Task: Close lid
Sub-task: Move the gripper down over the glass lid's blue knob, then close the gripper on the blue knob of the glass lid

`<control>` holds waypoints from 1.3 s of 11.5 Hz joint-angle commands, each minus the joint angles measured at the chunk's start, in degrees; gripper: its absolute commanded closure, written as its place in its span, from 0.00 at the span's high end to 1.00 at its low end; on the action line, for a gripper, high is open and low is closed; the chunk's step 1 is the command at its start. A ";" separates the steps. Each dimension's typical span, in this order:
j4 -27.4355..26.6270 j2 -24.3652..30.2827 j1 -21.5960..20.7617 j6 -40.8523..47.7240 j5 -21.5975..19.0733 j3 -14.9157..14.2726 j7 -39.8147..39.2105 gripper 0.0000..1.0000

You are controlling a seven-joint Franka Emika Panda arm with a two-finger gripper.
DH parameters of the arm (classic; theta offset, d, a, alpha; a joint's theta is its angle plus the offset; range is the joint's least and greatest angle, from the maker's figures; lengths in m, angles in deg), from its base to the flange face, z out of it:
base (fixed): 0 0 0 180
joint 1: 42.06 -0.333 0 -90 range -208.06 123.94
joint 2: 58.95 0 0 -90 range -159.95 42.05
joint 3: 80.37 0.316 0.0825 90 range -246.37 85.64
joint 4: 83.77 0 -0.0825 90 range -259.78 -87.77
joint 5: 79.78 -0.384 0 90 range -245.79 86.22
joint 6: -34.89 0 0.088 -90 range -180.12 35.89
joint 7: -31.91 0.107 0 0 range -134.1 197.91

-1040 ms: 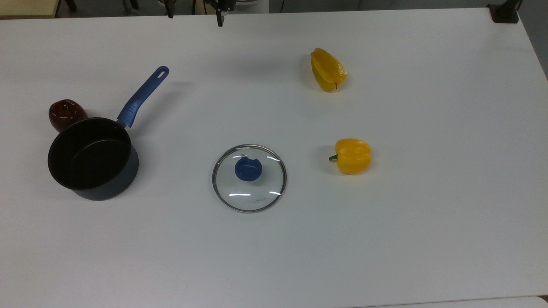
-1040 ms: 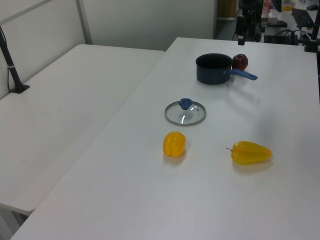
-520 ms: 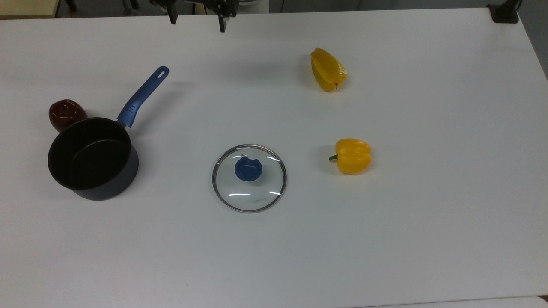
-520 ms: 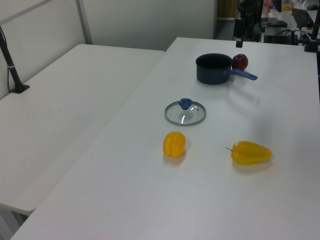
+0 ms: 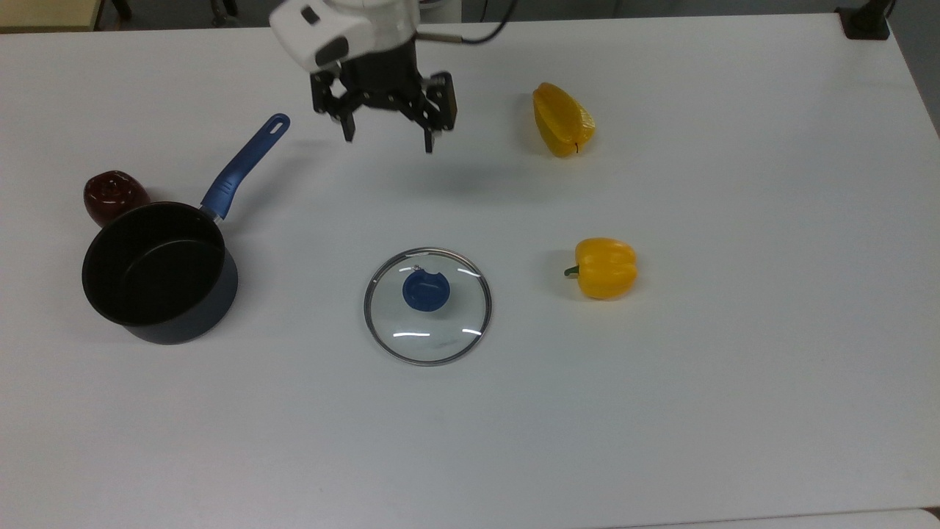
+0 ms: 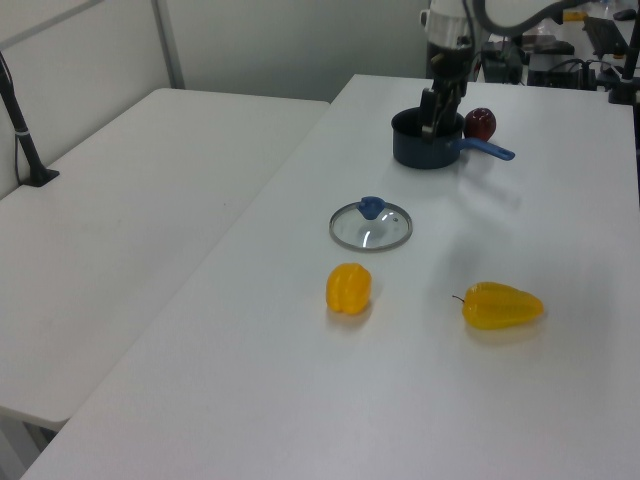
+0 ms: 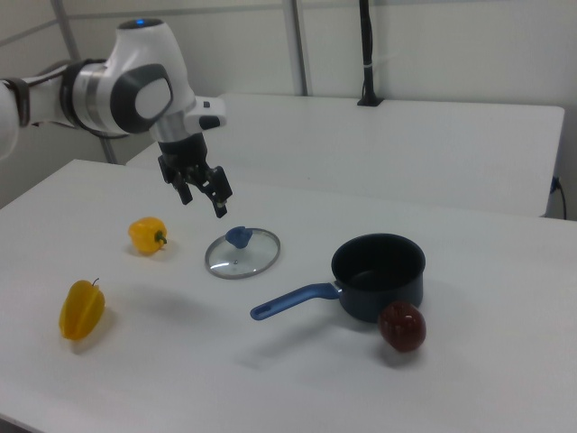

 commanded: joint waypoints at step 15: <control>2.33 -19.89 -3.84 -31.31 3.93 -0.33 5.55 0.91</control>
